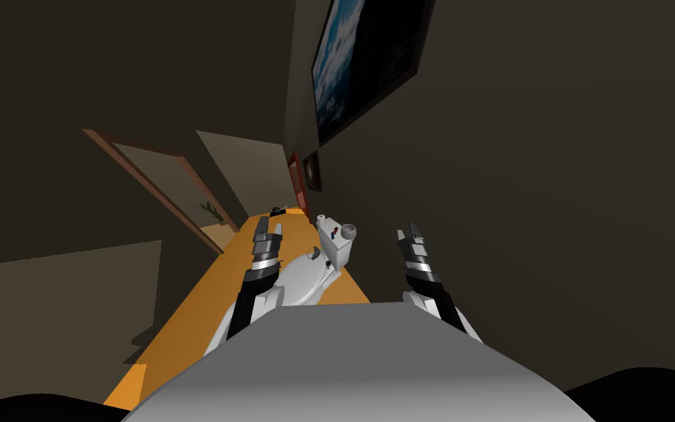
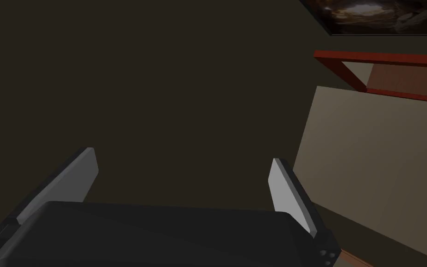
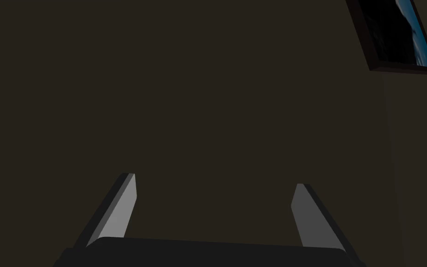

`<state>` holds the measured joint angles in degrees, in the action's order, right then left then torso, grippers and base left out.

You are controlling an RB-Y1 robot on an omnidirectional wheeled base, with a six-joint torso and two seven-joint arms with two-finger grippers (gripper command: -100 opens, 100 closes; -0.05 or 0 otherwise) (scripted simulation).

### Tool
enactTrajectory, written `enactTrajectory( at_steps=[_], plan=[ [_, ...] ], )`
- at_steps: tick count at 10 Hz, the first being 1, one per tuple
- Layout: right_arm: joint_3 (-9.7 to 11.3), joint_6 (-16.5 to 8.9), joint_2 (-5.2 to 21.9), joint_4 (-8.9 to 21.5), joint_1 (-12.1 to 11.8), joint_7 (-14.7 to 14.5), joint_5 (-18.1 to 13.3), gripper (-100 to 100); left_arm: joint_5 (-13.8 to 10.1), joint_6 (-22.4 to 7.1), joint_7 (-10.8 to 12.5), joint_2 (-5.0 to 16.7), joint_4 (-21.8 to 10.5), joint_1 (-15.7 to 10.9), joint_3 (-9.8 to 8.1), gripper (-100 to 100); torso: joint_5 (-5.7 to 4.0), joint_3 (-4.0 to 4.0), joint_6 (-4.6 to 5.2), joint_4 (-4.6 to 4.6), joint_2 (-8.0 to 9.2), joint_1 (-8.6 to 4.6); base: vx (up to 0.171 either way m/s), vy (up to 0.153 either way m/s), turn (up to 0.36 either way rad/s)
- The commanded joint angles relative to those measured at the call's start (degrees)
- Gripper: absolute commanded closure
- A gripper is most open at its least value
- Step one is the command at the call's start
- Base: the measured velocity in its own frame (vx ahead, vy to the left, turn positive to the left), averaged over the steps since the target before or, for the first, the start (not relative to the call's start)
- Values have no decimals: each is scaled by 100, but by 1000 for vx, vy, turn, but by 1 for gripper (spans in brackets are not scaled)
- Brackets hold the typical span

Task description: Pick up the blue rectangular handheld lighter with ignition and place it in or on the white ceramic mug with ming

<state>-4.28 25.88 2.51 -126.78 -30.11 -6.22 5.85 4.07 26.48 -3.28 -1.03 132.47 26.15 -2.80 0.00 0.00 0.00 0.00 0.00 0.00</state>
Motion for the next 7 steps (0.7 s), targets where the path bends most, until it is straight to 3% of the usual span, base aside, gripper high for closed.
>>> enactTrajectory(
  at_steps=[1,4,7],
  plan=[
    [0,0,0,0,0,0,0,0,37,10,-42,246,-62,-22,17,-100,0,0,0,0,0,0,7,1,-31],
    [0,0,0,0,0,0,0,0,181,48,-206,654,-303,-107,81,-100,1,-5,1,-2,-9,5,23,10,-53],
    [0,0,0,0,0,0,0,0,397,105,-453,869,-671,-236,178,-100,2,-8,1,-3,-14,6,35,13,-82]
  ],
)
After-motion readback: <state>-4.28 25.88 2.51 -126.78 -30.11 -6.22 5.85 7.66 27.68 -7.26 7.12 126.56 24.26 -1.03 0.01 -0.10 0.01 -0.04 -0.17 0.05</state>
